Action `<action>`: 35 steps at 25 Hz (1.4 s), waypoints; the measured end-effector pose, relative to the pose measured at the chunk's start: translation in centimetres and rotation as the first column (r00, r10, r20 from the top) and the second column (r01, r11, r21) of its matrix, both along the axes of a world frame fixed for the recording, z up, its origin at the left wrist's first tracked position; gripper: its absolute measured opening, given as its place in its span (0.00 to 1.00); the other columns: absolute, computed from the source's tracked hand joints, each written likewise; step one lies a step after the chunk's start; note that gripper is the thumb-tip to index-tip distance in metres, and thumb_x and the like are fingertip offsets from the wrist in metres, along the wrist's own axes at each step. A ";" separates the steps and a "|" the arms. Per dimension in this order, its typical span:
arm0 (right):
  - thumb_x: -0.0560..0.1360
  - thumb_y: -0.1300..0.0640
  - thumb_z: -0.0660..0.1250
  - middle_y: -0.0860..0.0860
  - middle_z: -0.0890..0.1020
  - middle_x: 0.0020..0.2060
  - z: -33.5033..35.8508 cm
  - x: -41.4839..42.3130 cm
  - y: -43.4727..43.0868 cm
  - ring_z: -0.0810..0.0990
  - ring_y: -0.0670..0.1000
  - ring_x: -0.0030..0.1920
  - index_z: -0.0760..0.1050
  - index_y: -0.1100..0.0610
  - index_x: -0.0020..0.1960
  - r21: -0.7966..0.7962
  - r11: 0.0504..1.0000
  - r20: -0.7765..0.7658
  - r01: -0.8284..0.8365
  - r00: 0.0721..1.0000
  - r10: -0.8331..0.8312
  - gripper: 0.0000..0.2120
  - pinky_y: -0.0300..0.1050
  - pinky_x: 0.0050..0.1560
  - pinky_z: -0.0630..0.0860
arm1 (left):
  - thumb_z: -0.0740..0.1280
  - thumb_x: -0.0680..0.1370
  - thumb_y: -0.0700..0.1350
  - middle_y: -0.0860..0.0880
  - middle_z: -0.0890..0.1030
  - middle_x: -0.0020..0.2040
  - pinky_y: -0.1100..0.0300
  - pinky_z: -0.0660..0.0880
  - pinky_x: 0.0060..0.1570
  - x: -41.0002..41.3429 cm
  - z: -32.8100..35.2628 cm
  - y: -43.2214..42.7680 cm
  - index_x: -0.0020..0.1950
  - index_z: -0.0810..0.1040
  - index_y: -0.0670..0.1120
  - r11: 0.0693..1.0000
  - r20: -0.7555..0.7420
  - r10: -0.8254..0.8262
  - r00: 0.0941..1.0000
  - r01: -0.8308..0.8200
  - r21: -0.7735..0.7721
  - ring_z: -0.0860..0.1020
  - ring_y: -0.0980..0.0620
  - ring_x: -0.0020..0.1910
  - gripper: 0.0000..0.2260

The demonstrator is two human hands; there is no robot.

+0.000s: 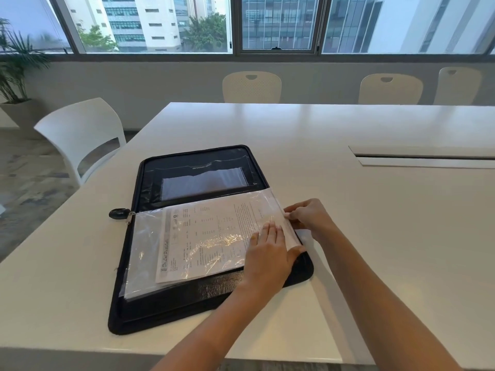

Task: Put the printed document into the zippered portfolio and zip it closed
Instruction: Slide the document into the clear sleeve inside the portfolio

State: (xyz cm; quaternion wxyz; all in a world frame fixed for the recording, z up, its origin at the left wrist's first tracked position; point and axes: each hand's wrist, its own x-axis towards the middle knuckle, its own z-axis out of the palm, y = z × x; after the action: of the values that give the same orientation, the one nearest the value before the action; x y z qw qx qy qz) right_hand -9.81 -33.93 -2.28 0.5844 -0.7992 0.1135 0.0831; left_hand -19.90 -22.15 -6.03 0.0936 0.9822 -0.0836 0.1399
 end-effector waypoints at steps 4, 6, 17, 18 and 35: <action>0.72 0.66 0.71 0.59 0.84 0.45 -0.1 -0.2 0.2 0.84 0.55 0.45 0.82 0.64 0.48 -0.015 1.000 -0.024 0.010 1.000 -0.011 0.05 0.49 0.48 0.83 | 0.27 0.72 0.68 0.41 0.58 0.78 0.48 0.50 0.75 -0.4 0.1 0.0 0.78 0.56 0.40 0.995 -0.143 -0.056 0.988 0.043 -0.095 0.54 0.44 0.78 0.46; 0.72 0.66 0.71 0.59 0.84 0.45 0.0 -0.4 0.4 0.84 0.55 0.44 0.81 0.64 0.48 -0.032 0.999 -0.022 0.018 1.000 -0.018 0.06 0.49 0.48 0.83 | 0.28 0.71 0.68 0.42 0.53 0.79 0.49 0.44 0.75 -0.5 0.1 -0.1 0.78 0.52 0.40 0.995 -0.168 -0.055 0.984 0.039 -0.095 0.49 0.45 0.78 0.46; 0.75 0.65 0.68 0.57 0.83 0.46 1.0 -0.8 2.5 0.83 0.52 0.44 0.82 0.63 0.50 -0.183 0.975 -0.073 -0.125 0.991 0.113 0.06 0.41 0.41 0.81 | 0.26 0.69 0.71 0.44 0.46 0.80 0.50 0.35 0.71 -0.7 -0.2 -0.2 0.79 0.43 0.42 0.992 -0.189 -0.072 0.979 0.050 -0.115 0.41 0.47 0.78 0.47; 0.75 0.65 0.67 0.57 0.83 0.45 0.9 -0.8 2.6 0.84 0.52 0.43 0.82 0.63 0.50 -0.199 0.973 -0.064 -0.117 0.992 0.106 0.06 0.43 0.42 0.82 | 0.27 0.70 0.71 0.43 0.46 0.80 0.50 0.35 0.71 -0.7 -0.2 -0.2 0.79 0.43 0.42 0.993 -0.195 -0.069 0.978 0.049 -0.106 0.41 0.46 0.78 0.46; 0.72 0.56 0.72 0.57 0.84 0.34 1.1 -1.3 3.1 0.85 0.55 0.35 0.82 0.62 0.40 -0.497 0.863 -0.032 -0.092 0.996 0.088 0.09 0.49 0.41 0.84 | 0.32 0.72 0.70 0.43 0.43 0.80 0.45 0.40 0.75 -1.6 0.4 0.4 0.79 0.43 0.44 0.979 -0.272 -0.172 0.947 0.133 -0.157 0.40 0.45 0.78 0.43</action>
State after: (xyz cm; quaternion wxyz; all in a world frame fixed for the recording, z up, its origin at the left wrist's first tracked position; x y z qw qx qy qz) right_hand -11.10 -30.81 -1.14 0.3535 -0.9269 0.0960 0.0816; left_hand -21.48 -21.71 -5.68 0.1823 0.9739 -0.1353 -0.0051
